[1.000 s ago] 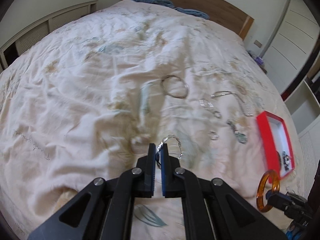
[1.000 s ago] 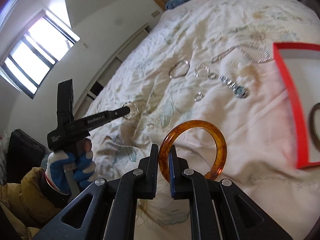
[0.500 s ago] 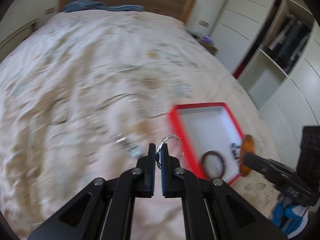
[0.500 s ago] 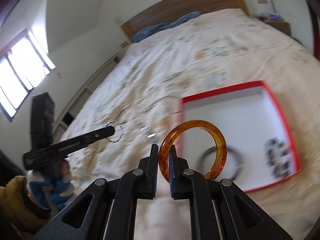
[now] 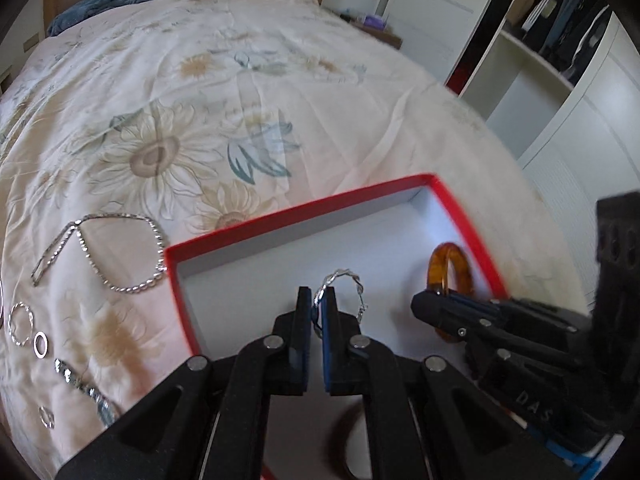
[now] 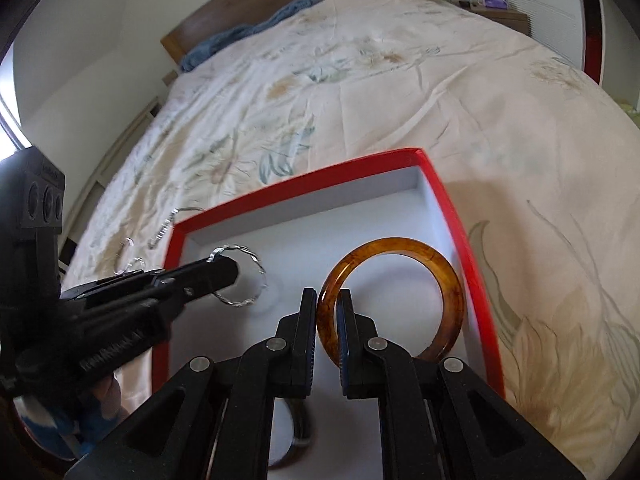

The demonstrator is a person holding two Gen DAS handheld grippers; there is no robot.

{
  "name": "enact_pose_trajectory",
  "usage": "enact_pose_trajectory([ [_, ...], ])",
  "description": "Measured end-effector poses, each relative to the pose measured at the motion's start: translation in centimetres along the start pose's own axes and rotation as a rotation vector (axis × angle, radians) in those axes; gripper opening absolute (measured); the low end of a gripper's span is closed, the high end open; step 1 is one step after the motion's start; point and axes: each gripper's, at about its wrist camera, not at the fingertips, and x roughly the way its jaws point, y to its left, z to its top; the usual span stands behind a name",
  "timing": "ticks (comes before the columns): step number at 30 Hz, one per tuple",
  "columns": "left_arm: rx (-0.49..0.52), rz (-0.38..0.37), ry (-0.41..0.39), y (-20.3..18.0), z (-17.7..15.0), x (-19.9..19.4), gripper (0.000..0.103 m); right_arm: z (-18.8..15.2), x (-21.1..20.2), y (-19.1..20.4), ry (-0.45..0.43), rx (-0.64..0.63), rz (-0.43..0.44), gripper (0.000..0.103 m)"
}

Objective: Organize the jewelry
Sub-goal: 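Carry the silver hoop and amber bangle with both tools over the red box, then open both tools to release the hoop and amber bangle into the box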

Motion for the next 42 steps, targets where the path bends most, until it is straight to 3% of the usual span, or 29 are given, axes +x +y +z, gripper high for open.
enact_pose_trajectory([
  [8, 0.049, 0.055, 0.010, -0.2, -0.6, 1.7, 0.005, 0.8, 2.0, 0.7, 0.025, -0.038, -0.080, 0.013],
  [12, 0.080, 0.076, 0.005, -0.6, -0.7, 1.7, 0.006, 0.6, 1.7, 1.0, 0.024, -0.077, -0.140, 0.031],
  [18, 0.076, 0.060, 0.009, -0.6, -0.5, 1.2, 0.007, -0.4, -0.2, 0.8, 0.018, -0.112, -0.158, 0.039],
  [21, 0.070, 0.027, -0.003, -1.0, -0.4, 0.4, 0.017, -0.9, -2.3, 1.2, -0.013, -0.127, -0.173, 0.039],
  [25, 0.070, -0.007, -0.008, -1.7, -0.3, -1.2, 0.019, -1.2, -5.3, 1.2, -0.057, -0.105, -0.182, 0.040],
  [34, 0.070, -0.004, -0.088, -2.1, -2.2, -10.2, 0.020, -4.1, -13.9, 3.7, -0.159, -0.067, -0.154, 0.041],
  [42, 0.021, 0.055, -0.148, 0.0, -9.2, -19.6, 0.020, -8.9, -20.4, 10.4, -0.239, -0.127, -0.079, 0.047],
])
